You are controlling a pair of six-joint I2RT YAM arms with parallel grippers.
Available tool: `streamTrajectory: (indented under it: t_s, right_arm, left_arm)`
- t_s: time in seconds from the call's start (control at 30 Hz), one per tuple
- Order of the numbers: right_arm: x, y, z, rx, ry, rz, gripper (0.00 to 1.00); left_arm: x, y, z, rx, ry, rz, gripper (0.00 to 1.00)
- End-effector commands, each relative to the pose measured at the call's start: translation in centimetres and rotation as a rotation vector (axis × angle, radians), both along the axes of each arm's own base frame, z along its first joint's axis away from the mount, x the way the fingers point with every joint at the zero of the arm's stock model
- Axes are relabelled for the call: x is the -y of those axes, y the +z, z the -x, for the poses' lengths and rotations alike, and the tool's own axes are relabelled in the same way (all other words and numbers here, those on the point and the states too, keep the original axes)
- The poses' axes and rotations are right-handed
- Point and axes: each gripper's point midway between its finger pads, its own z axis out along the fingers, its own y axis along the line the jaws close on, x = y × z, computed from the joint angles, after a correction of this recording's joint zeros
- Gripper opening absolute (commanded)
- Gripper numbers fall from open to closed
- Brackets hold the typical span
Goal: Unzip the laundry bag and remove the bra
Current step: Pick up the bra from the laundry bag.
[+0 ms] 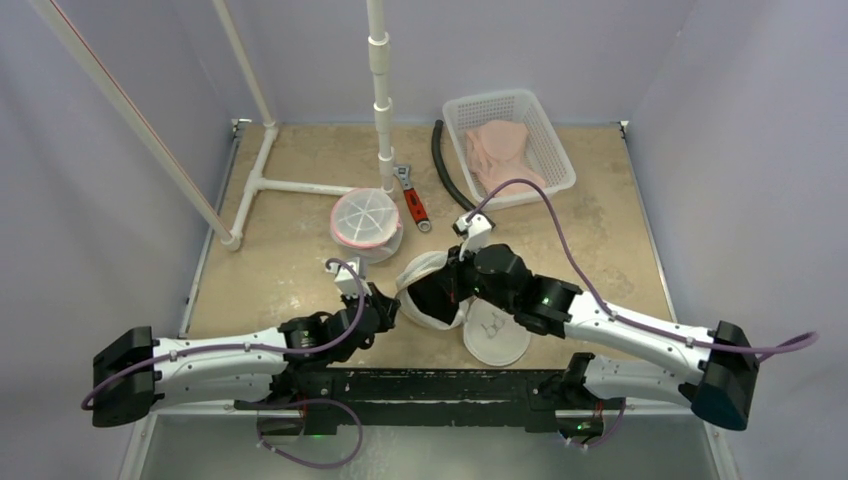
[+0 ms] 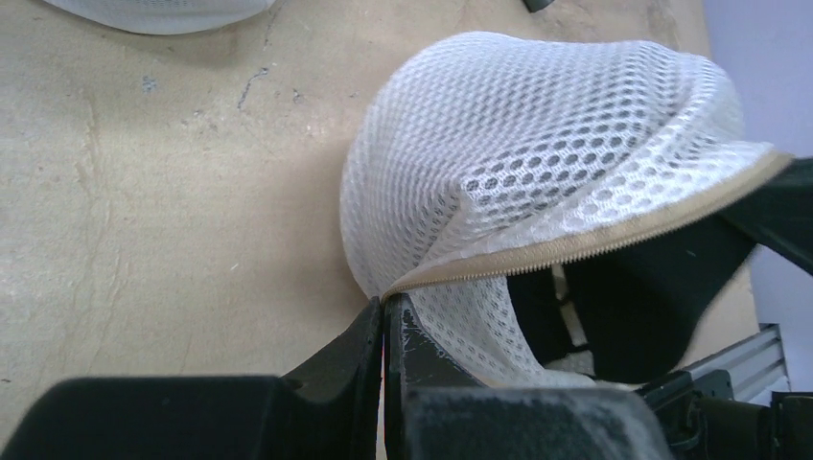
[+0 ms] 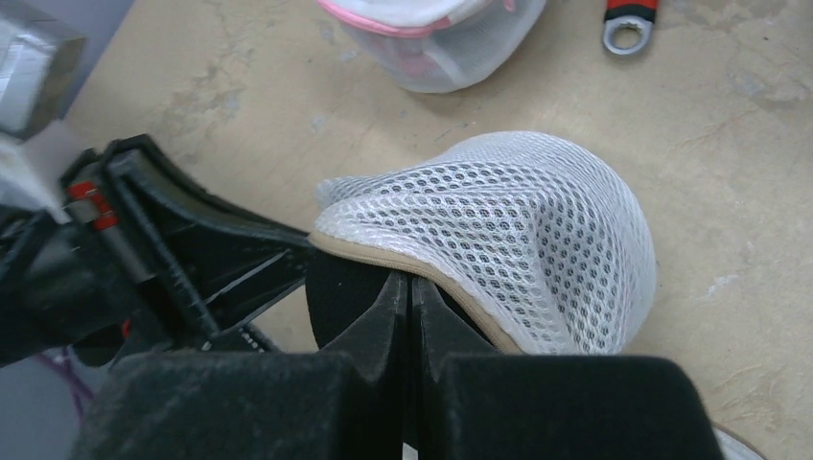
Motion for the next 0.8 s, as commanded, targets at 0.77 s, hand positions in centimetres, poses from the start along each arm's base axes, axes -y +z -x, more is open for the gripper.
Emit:
streamTrajectory:
  t_s: [0.77]
  right_arm:
    - [3.1,-2.4,0.9,-0.086,0.051,-0.098,0.21]
  left_arm:
    - [2.2,1.2,-2.2,0.036,0.026,0.021,0.00]
